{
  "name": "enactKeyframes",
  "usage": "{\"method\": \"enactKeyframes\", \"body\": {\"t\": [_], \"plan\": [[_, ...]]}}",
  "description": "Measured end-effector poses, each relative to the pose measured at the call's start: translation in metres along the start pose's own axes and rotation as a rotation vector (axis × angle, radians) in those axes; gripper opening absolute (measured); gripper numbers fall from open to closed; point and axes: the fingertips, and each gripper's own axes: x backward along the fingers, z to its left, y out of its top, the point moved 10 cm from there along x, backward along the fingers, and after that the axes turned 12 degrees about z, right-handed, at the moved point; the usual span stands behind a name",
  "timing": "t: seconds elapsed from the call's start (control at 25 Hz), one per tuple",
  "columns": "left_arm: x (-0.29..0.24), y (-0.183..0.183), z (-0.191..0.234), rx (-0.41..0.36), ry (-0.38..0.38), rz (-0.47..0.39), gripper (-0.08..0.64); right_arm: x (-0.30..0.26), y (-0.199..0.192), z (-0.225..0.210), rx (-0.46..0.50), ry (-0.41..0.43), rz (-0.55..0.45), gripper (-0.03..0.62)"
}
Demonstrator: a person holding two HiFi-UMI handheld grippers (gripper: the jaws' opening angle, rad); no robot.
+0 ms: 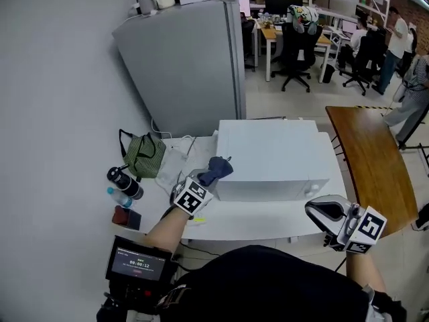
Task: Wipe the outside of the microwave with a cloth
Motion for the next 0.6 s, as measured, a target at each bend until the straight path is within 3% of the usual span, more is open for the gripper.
{"method": "enactKeyframes", "body": {"t": [0.12, 0.24, 0.6], "plan": [[-0.009, 0.015, -0.022, -0.029, -0.019, -0.011, 0.055, 0.003, 0.0, -0.006, 0.007, 0.012, 0.005, 0.005], [-0.028, 0.054, -0.056, -0.122, -0.066, -0.014, 0.055, 0.033, -0.006, -0.024, -0.004, -0.016, -0.006, 0.005], [-0.134, 0.242, -0.181, -0.341, -0.199, -0.043, 0.052, 0.217, -0.072, -0.078, -0.108, -0.24, -0.055, 0.005]]}}
